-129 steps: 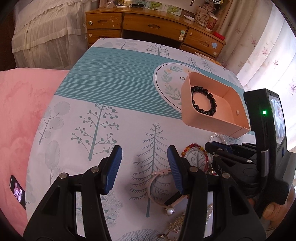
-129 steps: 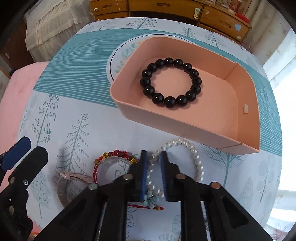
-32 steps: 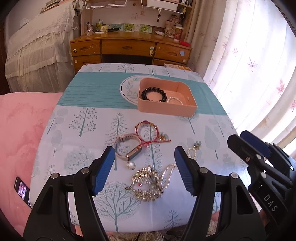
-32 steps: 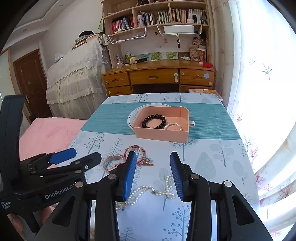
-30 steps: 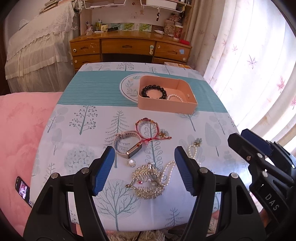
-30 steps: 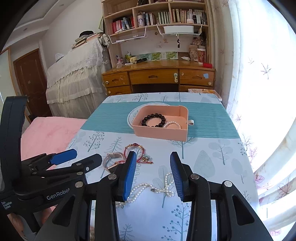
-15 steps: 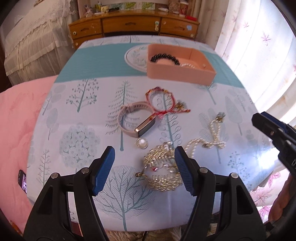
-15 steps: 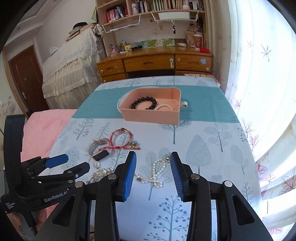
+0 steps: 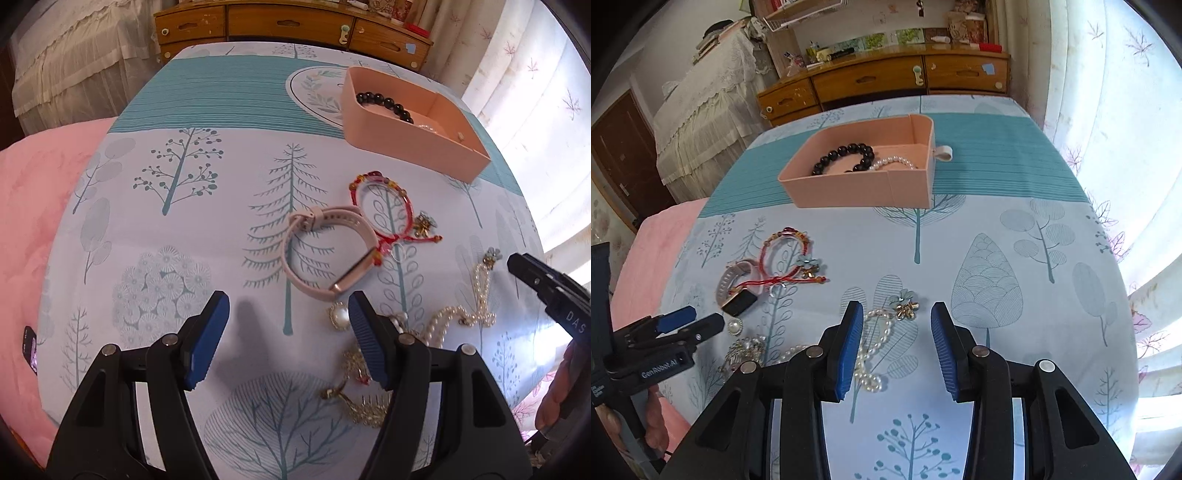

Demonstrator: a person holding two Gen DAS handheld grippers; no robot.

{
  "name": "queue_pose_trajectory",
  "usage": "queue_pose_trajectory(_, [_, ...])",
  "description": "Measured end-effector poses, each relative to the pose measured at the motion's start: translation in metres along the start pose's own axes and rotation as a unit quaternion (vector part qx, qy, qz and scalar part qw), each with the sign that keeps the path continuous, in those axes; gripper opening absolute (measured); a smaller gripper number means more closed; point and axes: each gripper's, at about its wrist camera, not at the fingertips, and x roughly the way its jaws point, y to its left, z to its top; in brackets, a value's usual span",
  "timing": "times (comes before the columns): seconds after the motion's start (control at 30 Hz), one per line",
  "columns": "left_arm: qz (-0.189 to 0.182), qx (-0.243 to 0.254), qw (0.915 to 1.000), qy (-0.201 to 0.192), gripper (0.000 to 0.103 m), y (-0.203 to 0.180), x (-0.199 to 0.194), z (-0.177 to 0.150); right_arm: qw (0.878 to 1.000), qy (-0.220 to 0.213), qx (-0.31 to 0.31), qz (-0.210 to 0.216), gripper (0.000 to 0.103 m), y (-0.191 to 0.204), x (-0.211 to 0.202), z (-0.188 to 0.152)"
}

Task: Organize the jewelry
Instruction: 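Move both tools back toward the remaining bracelets and watch band, then grasp the pink watch band with the left tool while the right tool grasps the red bead bracelet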

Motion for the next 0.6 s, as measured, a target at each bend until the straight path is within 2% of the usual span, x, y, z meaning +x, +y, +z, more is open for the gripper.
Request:
queue_pose_trajectory(0.17, [-0.018, -0.023, 0.9995, 0.009, 0.064, 0.016, 0.01, 0.015, 1.0, 0.015, 0.002, -0.005, 0.039, 0.0, 0.022, 0.006])
queue_pose_trajectory(0.4, [-0.076, -0.067, 0.9948, 0.011, 0.064, 0.037, 0.009, 0.029, 1.0, 0.013, -0.019, 0.011, 0.039, 0.015, 0.029, 0.012])
queue_pose_trajectory(0.6, [-0.037, -0.066, 0.9971, 0.002, 0.064, 0.036, 0.02, 0.048, 0.996, 0.019, -0.056, 0.064, 0.039, 0.049, 0.041, 0.039])
